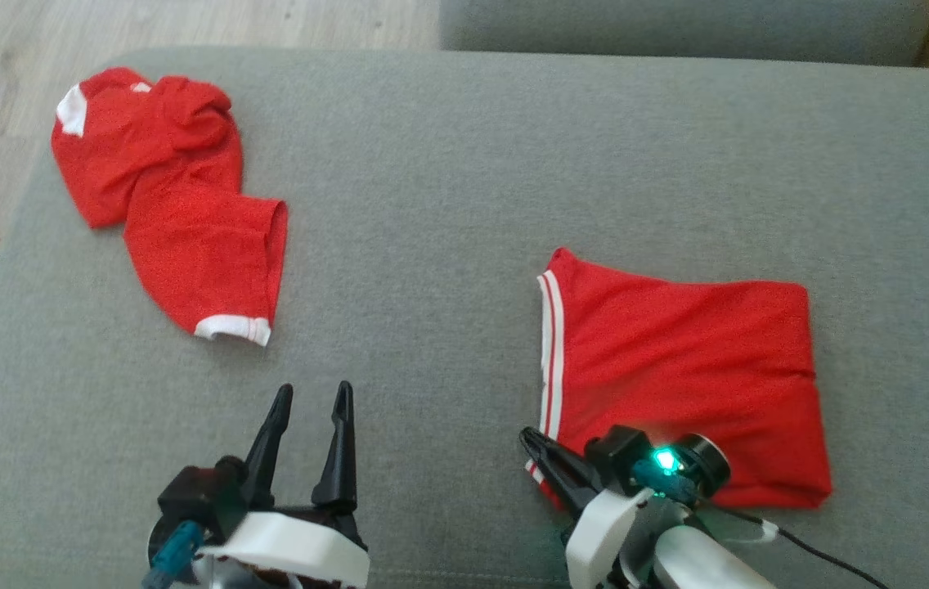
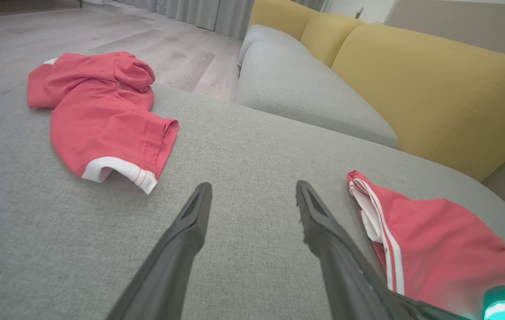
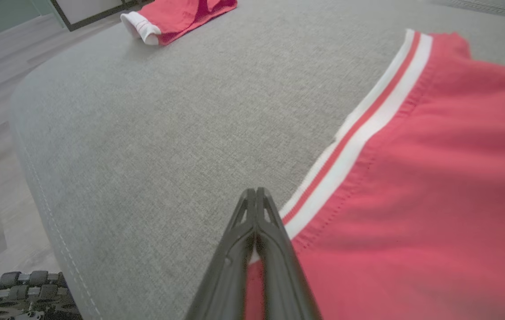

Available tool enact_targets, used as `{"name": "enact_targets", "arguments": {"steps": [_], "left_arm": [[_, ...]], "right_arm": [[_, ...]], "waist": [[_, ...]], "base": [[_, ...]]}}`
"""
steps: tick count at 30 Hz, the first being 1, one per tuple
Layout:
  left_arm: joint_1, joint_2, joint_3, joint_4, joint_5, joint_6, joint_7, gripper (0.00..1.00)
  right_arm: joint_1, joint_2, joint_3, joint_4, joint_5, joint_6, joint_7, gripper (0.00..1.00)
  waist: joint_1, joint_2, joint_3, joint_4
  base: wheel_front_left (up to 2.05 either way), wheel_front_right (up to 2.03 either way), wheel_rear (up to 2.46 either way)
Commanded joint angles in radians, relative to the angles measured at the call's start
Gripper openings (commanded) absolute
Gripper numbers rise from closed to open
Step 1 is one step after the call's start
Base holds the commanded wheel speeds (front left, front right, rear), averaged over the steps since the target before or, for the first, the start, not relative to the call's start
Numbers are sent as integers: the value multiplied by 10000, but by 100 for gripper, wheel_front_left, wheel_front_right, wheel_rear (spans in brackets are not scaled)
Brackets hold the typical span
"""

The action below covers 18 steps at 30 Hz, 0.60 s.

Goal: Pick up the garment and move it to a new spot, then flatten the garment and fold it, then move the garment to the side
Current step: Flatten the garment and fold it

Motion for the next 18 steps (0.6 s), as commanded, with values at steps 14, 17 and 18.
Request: {"name": "enact_targets", "arguments": {"steps": [14, 17, 18], "left_arm": [[198, -57, 1223, 393, 860, -506, -122, 100], [322, -57, 1524, 549, 1036, -627, -122, 100], [361, -57, 1616, 583, 1081, -666, -122, 100]], "right_arm": [[1795, -432, -3710, -3351, -350, -7, -1048, 100], [2455, -566, -4961, -4059, -493, -7, -1088, 100], [2666, -573, -5322, -4197, -511, -7, -1100, 100]], "waist": [[0, 0, -1287, -1159], [0, 0, -1403, -1257], [0, 0, -1441, -1274]], "base": [[0, 0, 0], [0, 0, 0], [0, 0, 0]]}}
